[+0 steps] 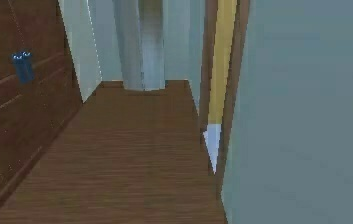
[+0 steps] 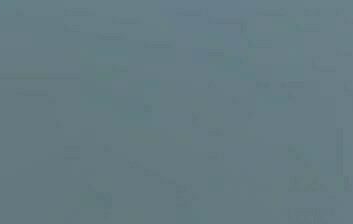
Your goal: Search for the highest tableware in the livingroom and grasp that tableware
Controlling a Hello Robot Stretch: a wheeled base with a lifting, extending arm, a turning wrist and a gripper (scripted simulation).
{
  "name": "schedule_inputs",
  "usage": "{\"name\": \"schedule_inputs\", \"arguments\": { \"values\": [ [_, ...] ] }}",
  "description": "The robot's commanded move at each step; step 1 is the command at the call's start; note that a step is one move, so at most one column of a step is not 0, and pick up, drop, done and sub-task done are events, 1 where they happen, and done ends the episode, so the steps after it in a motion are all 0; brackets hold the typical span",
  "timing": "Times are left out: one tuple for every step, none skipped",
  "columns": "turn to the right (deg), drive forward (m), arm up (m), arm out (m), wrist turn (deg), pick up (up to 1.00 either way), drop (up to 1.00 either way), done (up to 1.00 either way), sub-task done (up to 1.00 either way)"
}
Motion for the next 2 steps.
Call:
{"name": "schedule_inputs", "arguments": {
  "values": [
    [0.0,1.00,0.00,0.00,0.0,0.00,0.00,0.00,0.00],
    [-3.0,0.00,0.00,0.00,0.0,0.00,0.00,0.00,0.00]
  ]
}}
